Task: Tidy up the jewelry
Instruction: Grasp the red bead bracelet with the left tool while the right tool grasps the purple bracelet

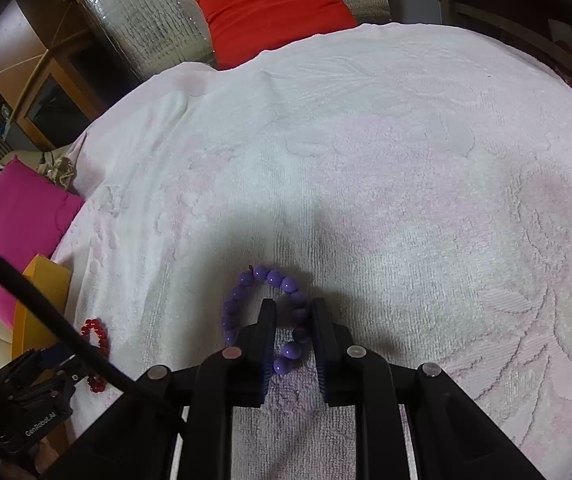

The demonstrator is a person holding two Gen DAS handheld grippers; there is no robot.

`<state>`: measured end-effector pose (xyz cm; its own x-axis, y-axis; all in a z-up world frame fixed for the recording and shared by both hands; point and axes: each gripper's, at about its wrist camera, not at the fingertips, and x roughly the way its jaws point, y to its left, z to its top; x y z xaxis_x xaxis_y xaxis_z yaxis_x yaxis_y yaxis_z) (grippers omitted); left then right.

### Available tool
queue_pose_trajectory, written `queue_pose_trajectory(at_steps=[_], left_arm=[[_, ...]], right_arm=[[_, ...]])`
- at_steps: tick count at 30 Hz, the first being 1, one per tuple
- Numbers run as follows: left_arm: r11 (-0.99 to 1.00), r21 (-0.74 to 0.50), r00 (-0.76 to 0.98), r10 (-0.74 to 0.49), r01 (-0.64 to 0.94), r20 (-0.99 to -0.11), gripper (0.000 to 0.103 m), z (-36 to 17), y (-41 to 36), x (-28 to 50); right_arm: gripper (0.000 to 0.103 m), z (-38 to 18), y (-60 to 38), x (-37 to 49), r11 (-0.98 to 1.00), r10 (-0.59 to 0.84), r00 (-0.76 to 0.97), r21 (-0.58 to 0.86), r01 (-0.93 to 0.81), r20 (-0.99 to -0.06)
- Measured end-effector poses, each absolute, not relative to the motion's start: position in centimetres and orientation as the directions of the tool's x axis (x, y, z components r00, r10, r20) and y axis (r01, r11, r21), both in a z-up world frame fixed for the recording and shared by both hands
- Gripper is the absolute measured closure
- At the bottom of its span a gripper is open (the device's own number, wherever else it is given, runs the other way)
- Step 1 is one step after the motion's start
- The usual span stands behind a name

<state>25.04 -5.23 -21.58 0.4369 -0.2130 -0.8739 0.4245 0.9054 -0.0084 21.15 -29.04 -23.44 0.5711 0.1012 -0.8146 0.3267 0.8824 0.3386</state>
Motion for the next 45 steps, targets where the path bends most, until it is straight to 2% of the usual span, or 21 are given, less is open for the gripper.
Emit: queue_pose_trajectory(at_steps=[8,23,35,45], left_arm=[[0.887,0.091,0.468,-0.150,0.452,-0.871,0.053,-22.1,-6.8,24.4],[0.886,0.107,0.479,-0.139,0.451,-0.867,0.050,-22.2,-6.6,24.3],[0.912,-0.049,0.409,-0.230,0.407,-0.883,0.050,-21.6,-3.2,24.9],[0.913,-0.083,0.391,-0.252,0.400,-0.885,0.050,-21.8,-3.0,24.5]], right_arm=[[0.082,-23.5,-29.3,21.0,0.872,0.121,0.573,0.363,0.329,-0.811],[0.082,-23.5,-29.3,21.0,0.870,0.126,0.574,0.368,0.328,-0.809],[0.082,-23.4,-29.4,20.9,0.869,0.135,0.575,0.375,0.322,-0.807],[0.082,-23.4,-29.5,20.8,0.870,0.140,0.575,0.378,0.318,-0.806]])
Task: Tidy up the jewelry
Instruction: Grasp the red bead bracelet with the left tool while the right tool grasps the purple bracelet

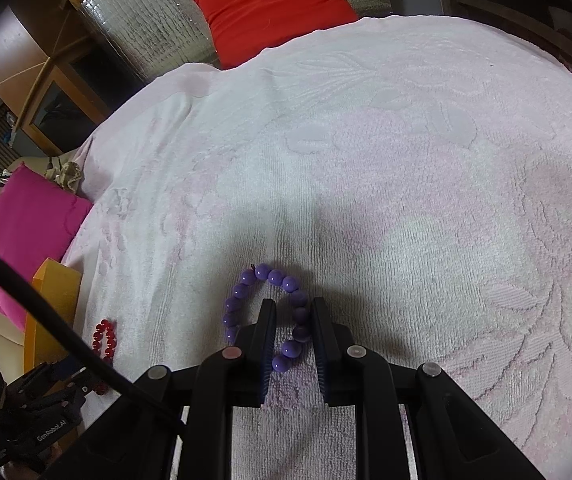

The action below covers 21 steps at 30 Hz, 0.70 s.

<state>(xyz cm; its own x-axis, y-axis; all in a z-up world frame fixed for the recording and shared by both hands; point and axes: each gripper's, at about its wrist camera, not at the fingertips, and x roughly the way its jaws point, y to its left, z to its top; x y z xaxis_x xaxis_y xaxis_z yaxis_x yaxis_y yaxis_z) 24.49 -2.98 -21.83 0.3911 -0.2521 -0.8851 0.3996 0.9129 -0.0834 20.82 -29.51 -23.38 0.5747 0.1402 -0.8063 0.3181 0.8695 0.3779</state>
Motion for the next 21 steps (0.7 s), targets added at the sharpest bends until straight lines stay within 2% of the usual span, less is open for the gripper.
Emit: queue_pose_trajectory(at_steps=[7,13,16,17,19,20,21], left_arm=[[0.909,-0.115,0.375,-0.278,0.402,-0.884,0.050,-22.0,-3.7,24.5],[0.910,-0.100,0.385,-0.267,0.402,-0.884,0.050,-22.2,-4.1,24.7],[0.914,-0.090,0.398,-0.259,0.396,-0.880,0.050,-22.3,-4.2,24.7],[0.915,-0.084,0.404,-0.255,0.395,-0.878,0.053,-22.3,-4.3,24.6],[0.915,-0.080,0.416,-0.255,0.395,-0.873,0.067,-22.2,-4.6,24.6],[0.913,-0.090,0.416,-0.267,0.398,-0.869,0.078,-22.1,-4.7,24.7],[0.910,-0.102,0.411,-0.278,0.402,-0.868,0.084,-22.1,-4.7,24.7]], right_arm=[[0.082,-23.5,-30.1,20.7,0.862,0.177,0.575,0.408,0.302,-0.799],[0.082,-23.8,-31.1,20.8,0.843,0.246,0.575,0.465,0.270,-0.780],[0.083,-23.8,-30.9,20.7,0.860,0.240,0.576,0.446,0.247,-0.782],[0.083,-23.7,-30.8,20.7,0.867,0.231,0.576,0.434,0.243,-0.784],[0.089,-23.5,-30.4,20.8,0.885,0.196,0.576,0.396,0.245,-0.794],[0.092,-23.3,-30.0,20.7,0.896,0.175,0.579,0.373,0.243,-0.797],[0.092,-23.1,-29.6,20.7,0.904,0.165,0.582,0.358,0.234,-0.797]])
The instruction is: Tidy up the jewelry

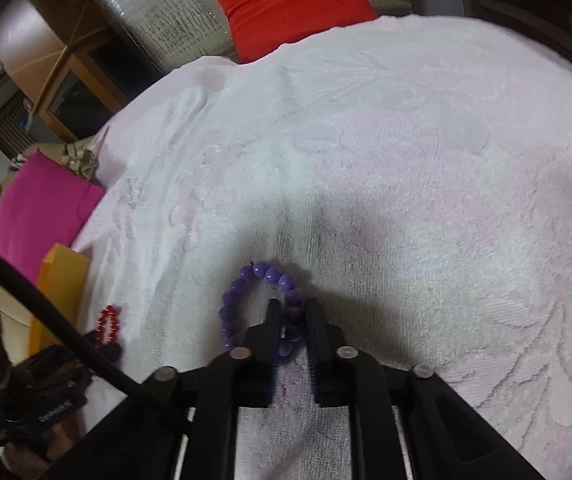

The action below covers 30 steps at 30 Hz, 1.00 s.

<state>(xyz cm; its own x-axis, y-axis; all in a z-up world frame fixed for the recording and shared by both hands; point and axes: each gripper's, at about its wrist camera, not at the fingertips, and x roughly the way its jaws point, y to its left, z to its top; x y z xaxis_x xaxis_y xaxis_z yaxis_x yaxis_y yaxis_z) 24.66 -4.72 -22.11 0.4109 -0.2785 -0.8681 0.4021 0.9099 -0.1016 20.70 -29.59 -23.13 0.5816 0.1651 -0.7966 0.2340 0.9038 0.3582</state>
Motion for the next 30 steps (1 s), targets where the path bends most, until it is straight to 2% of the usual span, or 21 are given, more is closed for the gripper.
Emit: queue_pose_trajectory(at_steps=[11,23,25,27,30], left_arm=[[0.900,-0.120,0.427,-0.312,0.419,-0.849,0.087,-21.6,-5.6,24.5],[0.907,-0.052,0.425,-0.246,0.417,-0.871,0.087,-22.7,-6.2,24.7],[0.911,-0.045,0.431,-0.237,0.409,-0.871,0.080,-22.7,-6.4,24.8],[0.914,-0.039,0.435,-0.230,0.404,-0.871,0.051,-22.9,-6.7,25.0],[0.911,-0.021,0.445,-0.221,0.413,-0.868,0.050,-23.0,-7.3,25.0]], right_arm=[[0.092,-22.9,-28.0,20.7,0.873,0.280,0.594,0.458,0.169,-0.754],[0.090,-23.8,-27.9,20.9,0.873,0.269,0.557,0.443,0.204,-0.786],[0.090,-23.7,-27.7,21.0,0.879,0.263,0.556,0.433,0.198,-0.789],[0.090,-23.7,-27.7,20.9,0.883,0.258,0.556,0.426,0.196,-0.790],[0.090,-23.7,-27.7,20.9,0.881,0.258,0.556,0.428,0.200,-0.790]])
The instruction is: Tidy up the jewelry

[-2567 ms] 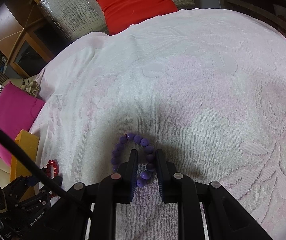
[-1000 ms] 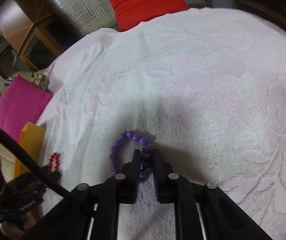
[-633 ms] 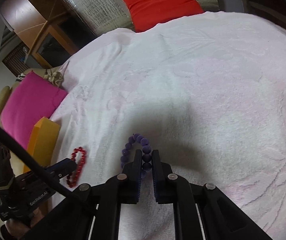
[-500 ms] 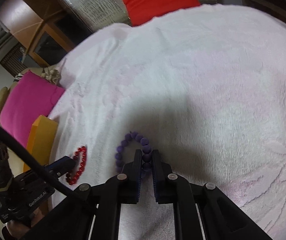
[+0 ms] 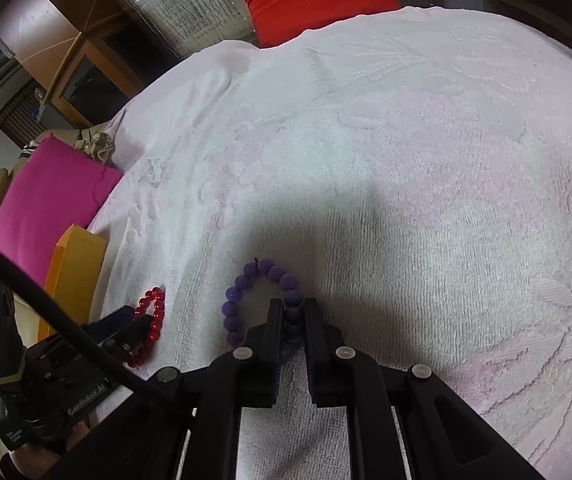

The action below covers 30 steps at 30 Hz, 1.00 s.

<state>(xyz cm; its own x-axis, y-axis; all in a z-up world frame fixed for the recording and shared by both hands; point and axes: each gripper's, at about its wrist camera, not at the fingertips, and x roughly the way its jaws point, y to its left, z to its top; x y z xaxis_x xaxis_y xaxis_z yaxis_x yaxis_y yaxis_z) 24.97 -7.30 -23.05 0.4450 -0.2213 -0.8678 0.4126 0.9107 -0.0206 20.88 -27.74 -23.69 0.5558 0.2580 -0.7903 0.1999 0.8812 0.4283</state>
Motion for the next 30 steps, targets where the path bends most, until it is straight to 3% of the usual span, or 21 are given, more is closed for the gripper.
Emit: queue_pose_trajectory(at_steps=[2,6,16,17,20,25,28,30], left_arm=[[0.909,-0.018,0.449,-0.223,0.417,-0.865,0.057,-23.1,-7.4,25.0],[0.920,-0.040,0.455,-0.231,0.391,-0.860,0.087,-22.8,-6.8,25.5],[0.921,-0.028,0.460,-0.221,0.389,-0.860,0.089,-22.9,-6.9,25.5],[0.919,-0.031,0.458,-0.225,0.393,-0.860,0.086,-22.9,-7.0,25.6],[0.909,-0.046,0.446,-0.247,0.413,-0.860,0.064,-23.1,-7.3,25.6],[0.908,-0.019,0.461,-0.229,0.418,-0.857,0.064,-23.1,-7.8,25.4],[0.915,-0.005,0.470,-0.212,0.404,-0.857,0.072,-23.0,-7.8,25.4],[0.919,0.000,0.477,-0.204,0.394,-0.855,0.090,-22.9,-7.9,25.3]], right_arm=[[0.090,-23.7,-27.6,20.9,0.883,0.255,0.557,0.425,0.200,-0.791],[0.090,-23.7,-27.5,20.9,0.886,0.250,0.559,0.419,0.197,-0.791],[0.090,-23.7,-27.7,20.8,0.887,0.248,0.561,0.418,0.196,-0.790],[0.090,-23.7,-27.7,20.8,0.887,0.247,0.561,0.418,0.197,-0.790],[0.090,-23.7,-27.7,20.8,0.887,0.247,0.561,0.418,0.198,-0.790],[0.090,-23.7,-27.6,20.8,0.888,0.241,0.564,0.414,0.200,-0.790],[0.090,-23.7,-27.6,20.7,0.889,0.240,0.565,0.413,0.199,-0.789],[0.090,-23.7,-27.6,20.7,0.888,0.241,0.565,0.414,0.200,-0.789]])
